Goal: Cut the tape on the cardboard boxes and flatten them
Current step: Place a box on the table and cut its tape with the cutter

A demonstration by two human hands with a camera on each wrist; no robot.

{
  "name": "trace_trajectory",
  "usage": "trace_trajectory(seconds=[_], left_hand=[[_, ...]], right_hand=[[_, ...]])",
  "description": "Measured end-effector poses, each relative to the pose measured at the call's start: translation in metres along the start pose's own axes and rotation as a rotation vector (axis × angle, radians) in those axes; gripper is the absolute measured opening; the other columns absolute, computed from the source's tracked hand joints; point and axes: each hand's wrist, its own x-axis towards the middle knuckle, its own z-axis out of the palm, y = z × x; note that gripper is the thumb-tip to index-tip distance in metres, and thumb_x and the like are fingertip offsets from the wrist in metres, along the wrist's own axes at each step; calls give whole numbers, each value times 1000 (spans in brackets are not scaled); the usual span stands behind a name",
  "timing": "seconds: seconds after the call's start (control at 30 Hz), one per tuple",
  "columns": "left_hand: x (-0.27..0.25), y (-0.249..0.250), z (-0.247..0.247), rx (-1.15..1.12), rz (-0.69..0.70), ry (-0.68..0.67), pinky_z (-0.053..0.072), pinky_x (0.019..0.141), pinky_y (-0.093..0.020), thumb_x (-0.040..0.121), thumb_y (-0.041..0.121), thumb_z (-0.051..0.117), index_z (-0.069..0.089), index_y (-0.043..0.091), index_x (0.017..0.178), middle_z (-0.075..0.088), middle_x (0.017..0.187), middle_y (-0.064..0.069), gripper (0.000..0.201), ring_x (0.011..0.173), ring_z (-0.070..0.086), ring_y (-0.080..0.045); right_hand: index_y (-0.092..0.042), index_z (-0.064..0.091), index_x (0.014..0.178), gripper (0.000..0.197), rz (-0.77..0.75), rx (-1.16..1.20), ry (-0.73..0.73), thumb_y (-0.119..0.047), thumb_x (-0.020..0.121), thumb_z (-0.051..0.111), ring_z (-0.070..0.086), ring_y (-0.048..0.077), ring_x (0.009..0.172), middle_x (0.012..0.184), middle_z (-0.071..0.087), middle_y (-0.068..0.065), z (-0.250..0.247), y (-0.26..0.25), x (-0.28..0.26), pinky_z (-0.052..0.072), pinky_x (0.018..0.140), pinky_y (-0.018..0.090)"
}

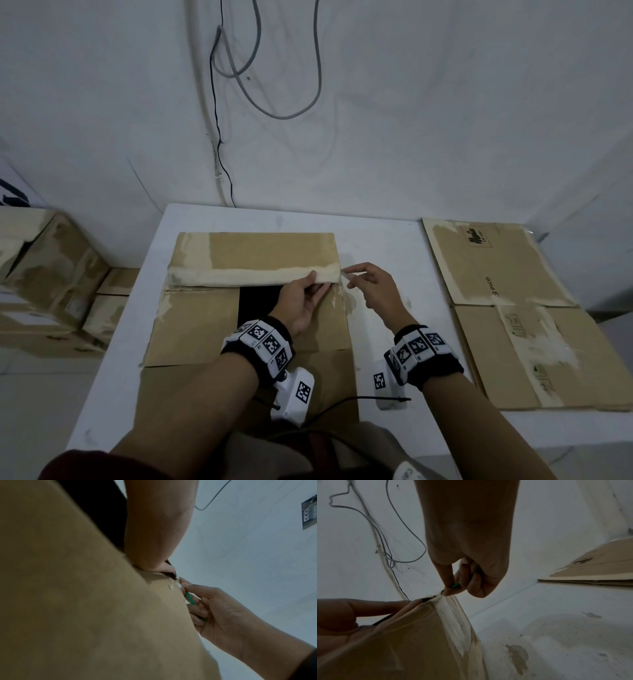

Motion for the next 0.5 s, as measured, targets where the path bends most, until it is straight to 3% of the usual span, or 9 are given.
trace_trajectory(seconds=[0.13, 0.23, 0.43, 0.5], left_hand=[[1, -2, -2, 19, 33, 7, 59, 75, -31, 95, -2, 51, 54, -4, 119, 62, 110, -16, 24, 99, 61, -26], [0, -4, -3, 42, 51, -10, 59, 75, -29, 95, -1, 51, 56, -4, 116, 62, 114, -15, 22, 99, 61, -24], [5, -4, -3, 69, 88, 13, 59, 73, -27, 95, -2, 52, 58, -2, 106, 63, 110, -13, 13, 96, 63, -24], [5, -4, -2, 73, 107, 23, 60, 72, -26, 95, -2, 52, 58, -1, 104, 64, 107, -12, 11, 94, 64, -23]], right_hand=[[-8, 70, 97, 9, -48, -15, -31, -13, 93, 64, 57, -1, 61, 78, 69, 1, 1, -3, -3, 34, 48, 10], [0, 69, 96, 10, -49, -37, -61, -7, 93, 63, 57, -6, 52, 81, 68, 2, -2, -7, -2, 33, 42, 7], [-2, 71, 94, 11, -65, -108, -49, -11, 92, 66, 56, -7, 53, 75, 69, 1, 0, -6, 3, 35, 44, 8], [-5, 71, 92, 12, -47, -152, -95, -16, 91, 68, 56, -3, 56, 71, 70, -1, -2, -6, 3, 37, 47, 12]])
